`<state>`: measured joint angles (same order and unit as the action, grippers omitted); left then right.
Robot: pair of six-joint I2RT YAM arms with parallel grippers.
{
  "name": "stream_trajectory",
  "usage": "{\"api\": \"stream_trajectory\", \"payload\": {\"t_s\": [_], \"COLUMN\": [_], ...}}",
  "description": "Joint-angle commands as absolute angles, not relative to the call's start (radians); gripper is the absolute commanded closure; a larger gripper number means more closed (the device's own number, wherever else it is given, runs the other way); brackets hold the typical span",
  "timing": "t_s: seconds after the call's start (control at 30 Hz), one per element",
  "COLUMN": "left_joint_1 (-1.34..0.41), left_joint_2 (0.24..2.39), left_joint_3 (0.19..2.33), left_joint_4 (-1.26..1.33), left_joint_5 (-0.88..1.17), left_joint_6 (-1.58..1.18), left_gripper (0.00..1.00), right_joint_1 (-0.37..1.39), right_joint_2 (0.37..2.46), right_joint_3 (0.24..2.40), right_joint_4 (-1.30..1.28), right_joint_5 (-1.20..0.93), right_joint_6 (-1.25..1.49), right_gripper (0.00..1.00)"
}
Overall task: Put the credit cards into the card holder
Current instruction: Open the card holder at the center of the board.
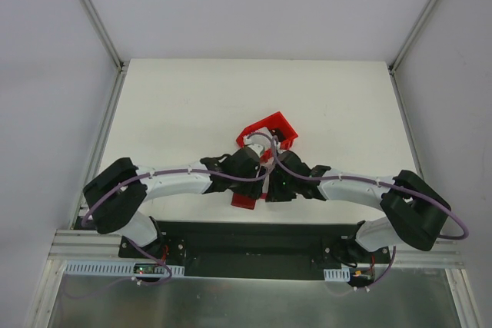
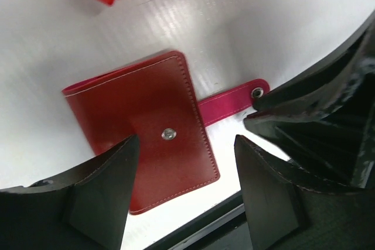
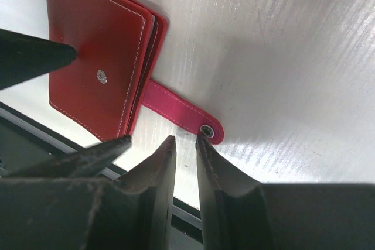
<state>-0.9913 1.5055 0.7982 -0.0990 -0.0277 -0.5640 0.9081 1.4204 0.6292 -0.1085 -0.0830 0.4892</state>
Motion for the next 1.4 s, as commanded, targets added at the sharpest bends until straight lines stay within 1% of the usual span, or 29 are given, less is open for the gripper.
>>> {"api": "stream_trajectory", "payload": {"t_s": [0.0, 0.13, 0.37, 0.63, 0.8, 0.87, 0.93, 1.2, 1.3, 1.37], "left_joint_1": [-1.037, -1.048, -1.072, -1.083, -1.083, -1.083, -1.083, -1.086, -1.089, -1.089], "left_joint_2": [1.581, 1.641, 1.709, 1.668, 1.586, 1.556, 1.557, 1.608, 1.624, 1.635], "left_joint_3": [0.903, 0.982, 1.043, 0.989, 0.918, 0.891, 0.891, 0.897, 0.907, 0.913], "left_joint_4": [-0.224, -0.32, -0.405, -0.4, -0.335, -0.296, -0.29, -0.29, -0.291, -0.293], "left_joint_5": [-0.075, -0.124, -0.179, -0.251, -0.27, -0.268, -0.268, -0.238, -0.238, -0.236], "left_joint_6": [-0.494, -0.503, -0.495, -0.583, -0.611, -0.604, -0.592, -0.568, -0.557, -0.554], "left_gripper": [0.35, 0.34, 0.39, 0.41, 0.43, 0.38, 0.36, 0.35, 0.41, 0.46], "right_joint_1": [0.905, 0.905, 0.905, 0.887, 0.865, 0.861, 0.861, 0.853, 0.85, 0.848], "right_joint_2": [1.456, 1.457, 1.462, 1.489, 1.508, 1.512, 1.517, 1.528, 1.529, 1.529], "right_joint_3": [0.606, 0.601, 0.591, 0.563, 0.54, 0.537, 0.537, 0.534, 0.531, 0.529], "right_joint_4": [-0.155, -0.153, -0.14, -0.08, -0.028, -0.02, -0.014, -0.006, -0.005, -0.005], "right_joint_5": [-0.045, -0.043, -0.043, -0.083, -0.121, -0.127, -0.135, -0.15, -0.15, -0.15], "right_joint_6": [0.494, 0.499, 0.509, 0.52, 0.537, 0.537, 0.535, 0.541, 0.54, 0.545], "right_gripper": [0.76, 0.76, 0.76, 0.77, 0.78, 0.78, 0.78, 0.79, 0.79, 0.79]}}
